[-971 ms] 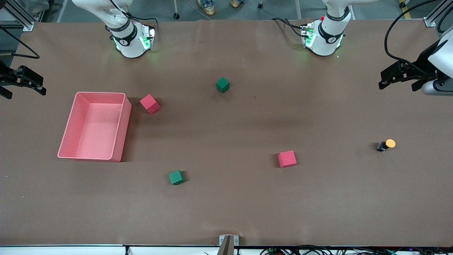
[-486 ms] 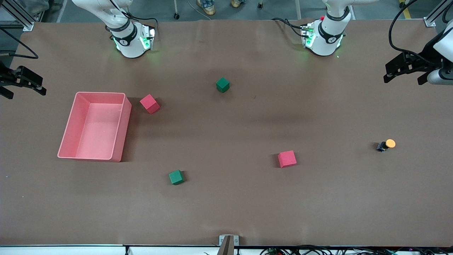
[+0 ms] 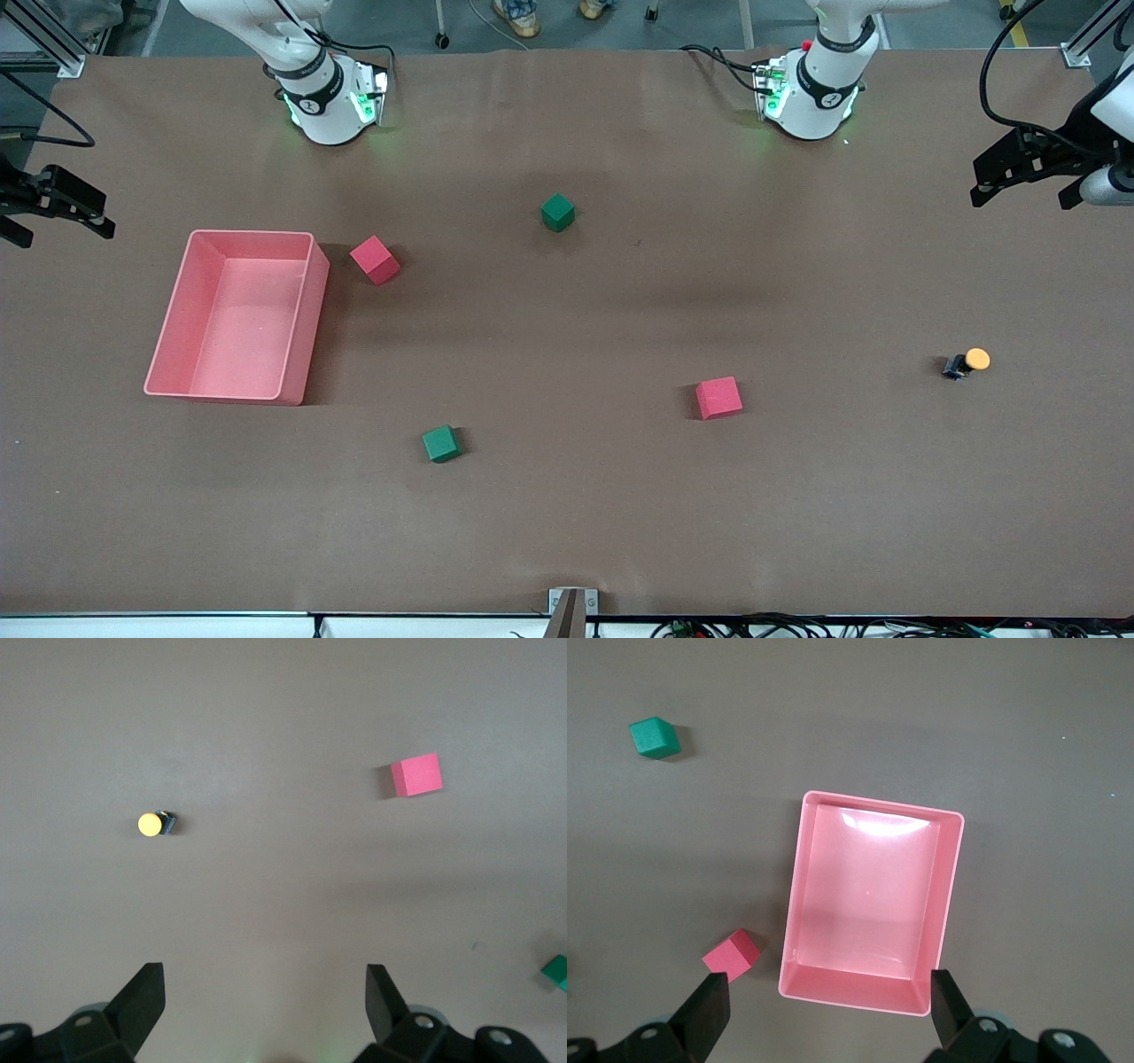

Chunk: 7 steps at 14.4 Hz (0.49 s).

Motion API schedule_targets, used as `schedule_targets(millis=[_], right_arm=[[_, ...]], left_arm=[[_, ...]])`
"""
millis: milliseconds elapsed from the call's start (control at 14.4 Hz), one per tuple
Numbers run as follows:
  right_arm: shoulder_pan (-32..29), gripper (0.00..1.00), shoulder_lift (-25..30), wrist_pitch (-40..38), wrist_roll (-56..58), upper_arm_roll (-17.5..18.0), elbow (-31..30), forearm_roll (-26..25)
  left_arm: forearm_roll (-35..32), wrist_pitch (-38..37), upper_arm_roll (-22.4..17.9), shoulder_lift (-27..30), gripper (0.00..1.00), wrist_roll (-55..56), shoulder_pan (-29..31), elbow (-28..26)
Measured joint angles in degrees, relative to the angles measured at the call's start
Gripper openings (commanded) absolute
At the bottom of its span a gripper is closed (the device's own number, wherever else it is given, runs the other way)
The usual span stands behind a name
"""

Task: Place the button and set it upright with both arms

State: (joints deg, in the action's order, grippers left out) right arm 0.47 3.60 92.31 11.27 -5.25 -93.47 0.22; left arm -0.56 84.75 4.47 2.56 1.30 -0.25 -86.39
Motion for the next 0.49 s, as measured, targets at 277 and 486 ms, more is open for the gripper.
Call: schedule_targets(millis=[277,486], right_arm=[[0.0,1.0,0.0,0.03,0.0,0.0,0.0,0.0],[0.0,1.0,0.0,0.18,0.0,0.0,0.0,0.01]], left_arm=[[0.0,-0.1,-0.01,0.01,1.0,0.03,0.0,0.0],[0.0,-0.29,-0.01,0.02,1.0,0.03,0.0,0.0]])
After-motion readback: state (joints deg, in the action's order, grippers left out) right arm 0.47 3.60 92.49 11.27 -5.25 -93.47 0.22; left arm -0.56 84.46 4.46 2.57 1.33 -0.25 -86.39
